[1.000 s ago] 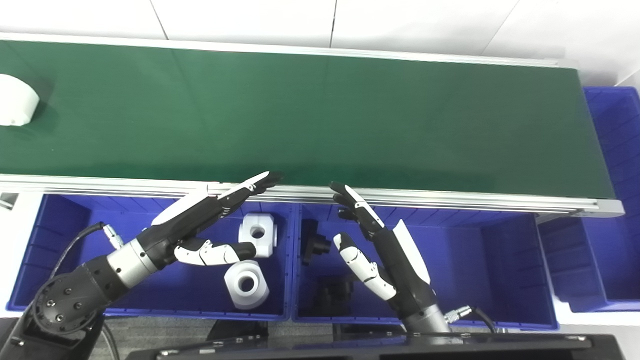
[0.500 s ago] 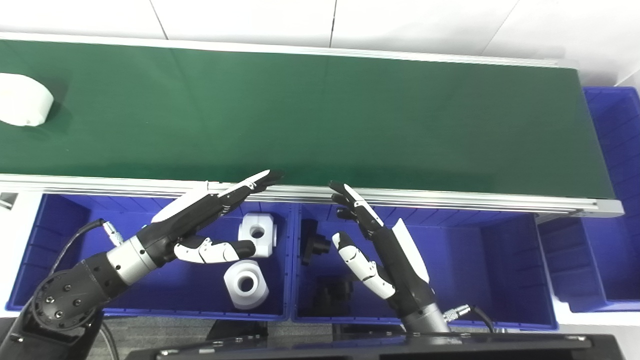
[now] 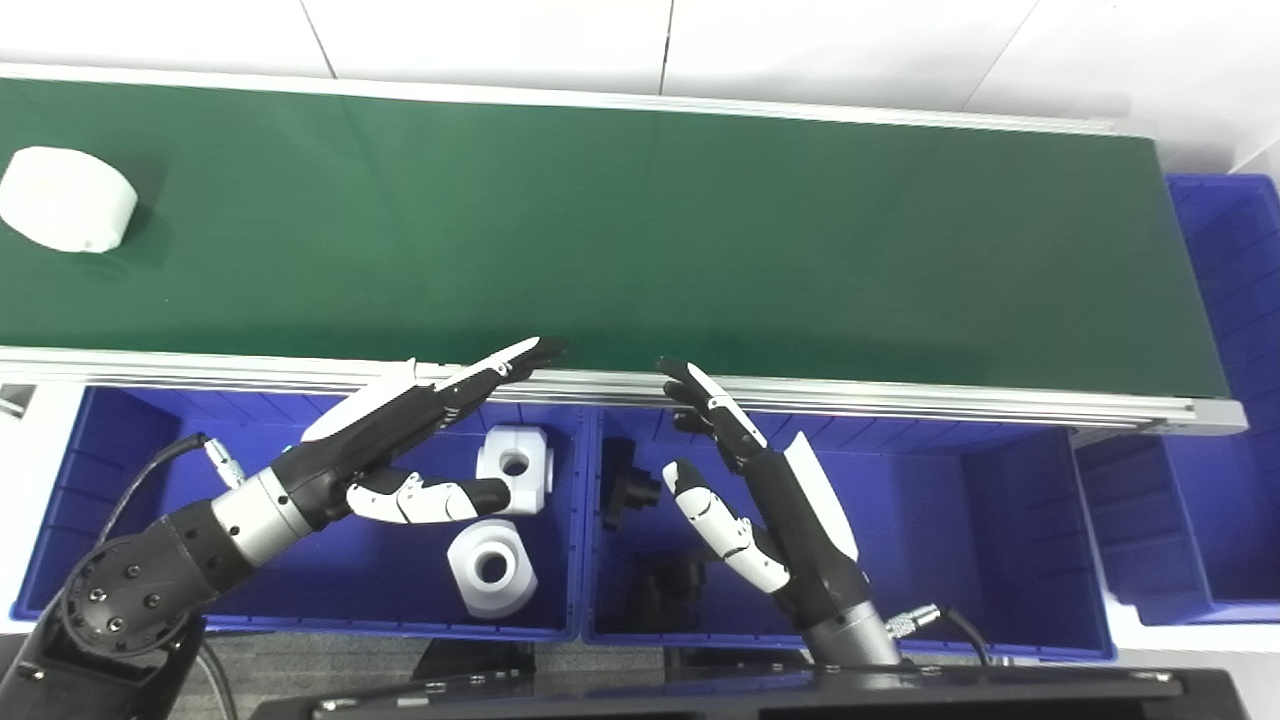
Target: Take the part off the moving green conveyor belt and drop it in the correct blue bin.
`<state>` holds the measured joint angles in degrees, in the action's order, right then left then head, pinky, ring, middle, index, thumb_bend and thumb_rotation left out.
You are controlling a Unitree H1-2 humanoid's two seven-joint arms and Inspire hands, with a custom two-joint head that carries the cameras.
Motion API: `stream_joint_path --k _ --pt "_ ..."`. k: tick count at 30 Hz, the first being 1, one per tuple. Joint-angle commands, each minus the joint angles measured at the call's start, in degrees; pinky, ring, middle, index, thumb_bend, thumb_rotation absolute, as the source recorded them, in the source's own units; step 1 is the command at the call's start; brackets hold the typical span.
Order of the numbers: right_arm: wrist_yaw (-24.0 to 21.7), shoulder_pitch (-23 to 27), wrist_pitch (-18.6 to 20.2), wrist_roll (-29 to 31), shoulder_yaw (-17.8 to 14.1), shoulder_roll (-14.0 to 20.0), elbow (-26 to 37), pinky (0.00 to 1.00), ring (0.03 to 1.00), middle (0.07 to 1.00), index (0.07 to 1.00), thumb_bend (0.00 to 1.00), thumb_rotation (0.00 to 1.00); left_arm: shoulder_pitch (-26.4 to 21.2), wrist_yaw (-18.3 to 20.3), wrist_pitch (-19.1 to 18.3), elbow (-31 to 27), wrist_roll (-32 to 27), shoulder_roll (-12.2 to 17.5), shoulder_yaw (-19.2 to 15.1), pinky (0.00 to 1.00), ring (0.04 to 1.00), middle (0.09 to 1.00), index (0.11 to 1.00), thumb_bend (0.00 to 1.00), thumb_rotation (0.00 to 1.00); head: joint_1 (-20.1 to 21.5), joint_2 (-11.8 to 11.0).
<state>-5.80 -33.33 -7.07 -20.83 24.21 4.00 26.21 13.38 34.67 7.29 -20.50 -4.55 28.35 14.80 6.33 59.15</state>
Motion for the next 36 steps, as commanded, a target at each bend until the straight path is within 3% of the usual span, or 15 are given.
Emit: stream_joint_path --k 1,14,36 --pt "0.38 -0.22 -0.52 0.4 0.14 -0.64 1.74 0.84 0.908 0.939 0.921 0.32 0.84 -0.77 -0.04 1.23 -0.89 -0.81 1.13 -0.65 1.0 1.0 1.0 1.0 0.35 0.69 -0.09 0.11" --pt "0.67 -0.49 -1.05 0.49 0.06 -0.61 1.24 0.84 0.908 0.939 0.919 0.34 0.86 -0.84 -0.13 1.42 -0.75 -0.45 1.05 -0.52 1.0 1.0 1.0 1.0 0.35 0.7 0.38 -1.18" --pt "0.73 -0.99 -1.01 0.22 0.28 -0.69 0.98 0.84 0.906 0.941 0.922 0.33 0.86 -0.43 -0.31 1.56 -0.77 0.09 1.16 -0.53 1.0 1.0 1.0 1.0 0.34 0.69 0.53 -1.08"
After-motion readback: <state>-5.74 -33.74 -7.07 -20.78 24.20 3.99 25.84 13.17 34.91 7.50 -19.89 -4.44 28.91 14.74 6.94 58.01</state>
